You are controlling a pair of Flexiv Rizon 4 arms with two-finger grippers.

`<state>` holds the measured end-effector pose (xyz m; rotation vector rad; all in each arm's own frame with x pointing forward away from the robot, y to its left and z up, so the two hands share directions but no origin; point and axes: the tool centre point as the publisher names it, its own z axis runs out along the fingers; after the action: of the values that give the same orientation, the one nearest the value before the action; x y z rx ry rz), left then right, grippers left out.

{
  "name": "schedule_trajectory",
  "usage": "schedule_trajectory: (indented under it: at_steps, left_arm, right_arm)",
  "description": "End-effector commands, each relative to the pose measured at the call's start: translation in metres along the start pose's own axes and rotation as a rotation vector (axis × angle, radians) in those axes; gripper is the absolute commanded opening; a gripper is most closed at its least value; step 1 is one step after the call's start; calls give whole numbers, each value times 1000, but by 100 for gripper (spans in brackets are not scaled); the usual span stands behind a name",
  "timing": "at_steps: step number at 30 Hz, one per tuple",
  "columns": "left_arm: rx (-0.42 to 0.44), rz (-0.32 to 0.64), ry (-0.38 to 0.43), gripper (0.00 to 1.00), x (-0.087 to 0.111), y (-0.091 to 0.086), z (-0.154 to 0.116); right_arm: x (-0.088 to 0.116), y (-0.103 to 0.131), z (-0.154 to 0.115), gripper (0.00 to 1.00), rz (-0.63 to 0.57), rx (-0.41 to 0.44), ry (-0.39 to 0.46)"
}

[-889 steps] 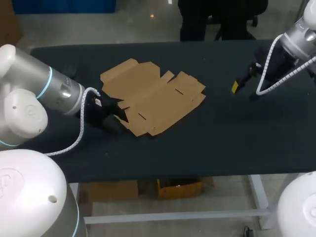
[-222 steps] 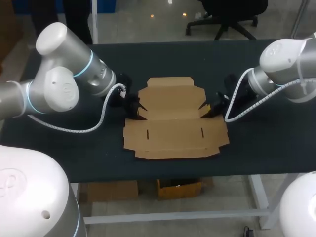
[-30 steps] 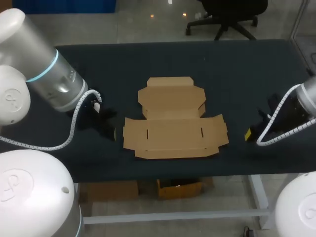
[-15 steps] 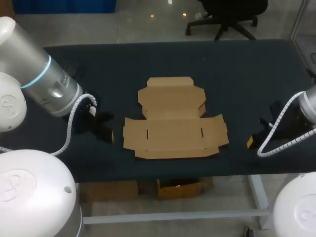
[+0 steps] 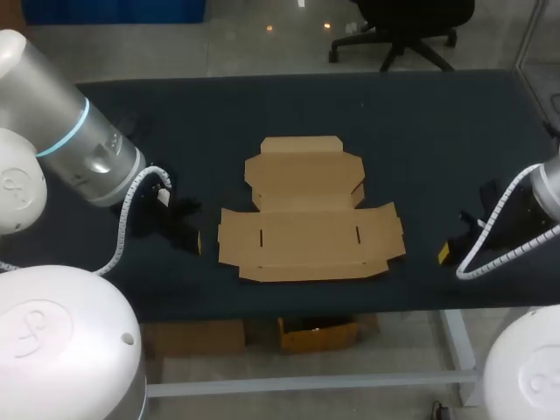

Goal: Assemble the packaging by folding the flat box into shape, placing the metal phone stand inside, and closing the box properly

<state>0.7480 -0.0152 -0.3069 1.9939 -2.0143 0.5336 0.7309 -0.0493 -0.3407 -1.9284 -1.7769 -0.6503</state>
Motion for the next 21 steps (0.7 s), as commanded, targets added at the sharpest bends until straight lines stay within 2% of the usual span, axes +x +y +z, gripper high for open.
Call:
schedule_trajectory:
  at_steps: [1,14,21]
  left_arm:
    - [0,1,-2,0,0,0,0]
    - [-14,-53,61,0,-6,7,27]
    - [-38,-76,77,0,-9,9,44]
  right_arm:
    - [1,3,4,0,3,5,3]
    - [-2,4,26,0,31,-24,-30]
    - [-8,3,36,0,11,-34,0]
